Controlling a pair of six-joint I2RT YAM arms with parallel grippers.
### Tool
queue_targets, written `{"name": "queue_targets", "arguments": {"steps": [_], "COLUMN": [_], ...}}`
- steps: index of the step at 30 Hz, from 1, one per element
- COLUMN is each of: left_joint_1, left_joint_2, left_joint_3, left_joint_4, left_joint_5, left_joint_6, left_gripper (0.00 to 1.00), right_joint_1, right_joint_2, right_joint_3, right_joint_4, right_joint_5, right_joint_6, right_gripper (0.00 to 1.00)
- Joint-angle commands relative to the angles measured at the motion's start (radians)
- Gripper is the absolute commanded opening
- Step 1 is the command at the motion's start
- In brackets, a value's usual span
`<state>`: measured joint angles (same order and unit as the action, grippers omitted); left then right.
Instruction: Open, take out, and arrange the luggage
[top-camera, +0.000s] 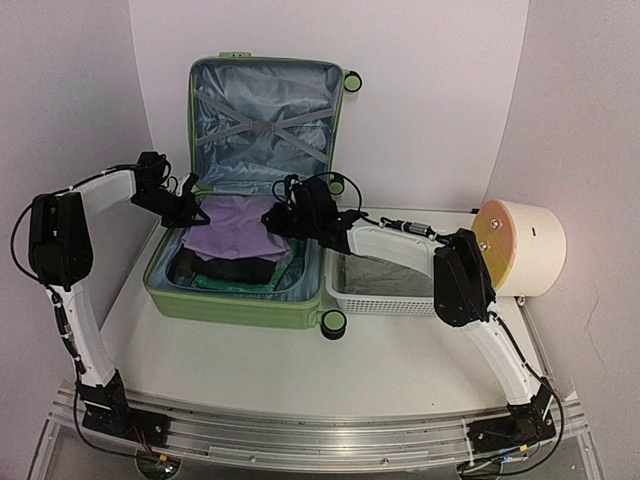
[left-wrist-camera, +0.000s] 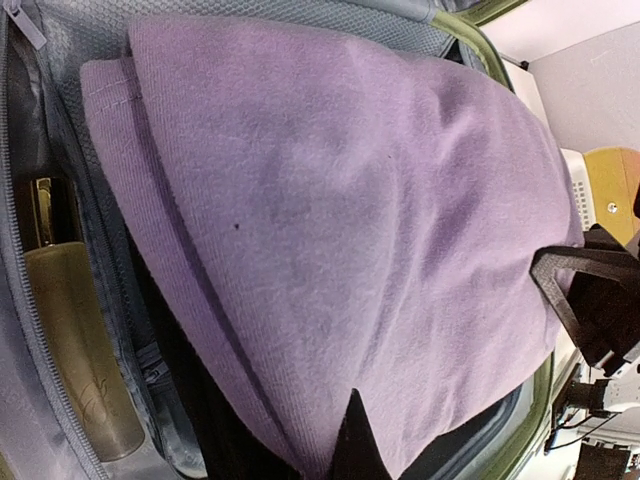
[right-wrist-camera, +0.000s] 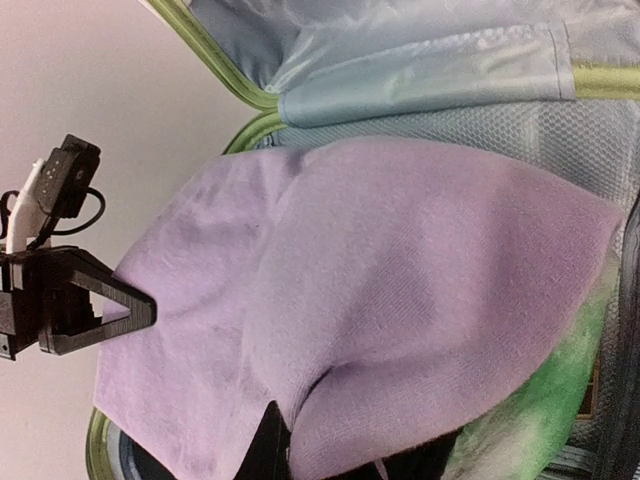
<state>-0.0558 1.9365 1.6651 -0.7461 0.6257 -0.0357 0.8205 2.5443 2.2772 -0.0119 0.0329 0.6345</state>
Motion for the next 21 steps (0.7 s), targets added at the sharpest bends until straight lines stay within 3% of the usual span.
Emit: {"name": "queue_targets", "arguments": {"steps": [1,6,12,17,21], "left_joint_1": [-0.009,-0.013,-0.012,-0.011,-0.008], "left_joint_2": [-0.073,-0.065,-0.048,-0.033,-0.029], "left_joint_3": [0.080,0.086,-0.010,-0.074,-0.091], "left_joint_4": [0.027,0.023,0.067,0.074,0.086], "left_joint_5": [-0.005,-0.030,-0.088,-0.130,-0.164], "left_joint_6": [-0.002,0.021,0.034,0.073,0.080], "left_gripper": [0.00,0.00,0.00,0.00,0.00], "right_joint_1": [-0.001,0.000,-0.001,0.000,0.000], "right_joint_2": [-0.095,-0.078,-0.039,-0.073,-0.078], "right_joint_3": [0.010,0.011,-0.028,-0.135,-0.125], "right_joint_4": [0.079,0.081,0.083,0.047,-0.106], "right_joint_5": [0.034,0.031,0.008,0.038,0.047], "right_joint_6": [-0.041,-0.016,0.039,0.110,0.139], "right_gripper": [0.00,0.00,0.01,0.20,0.37]}}
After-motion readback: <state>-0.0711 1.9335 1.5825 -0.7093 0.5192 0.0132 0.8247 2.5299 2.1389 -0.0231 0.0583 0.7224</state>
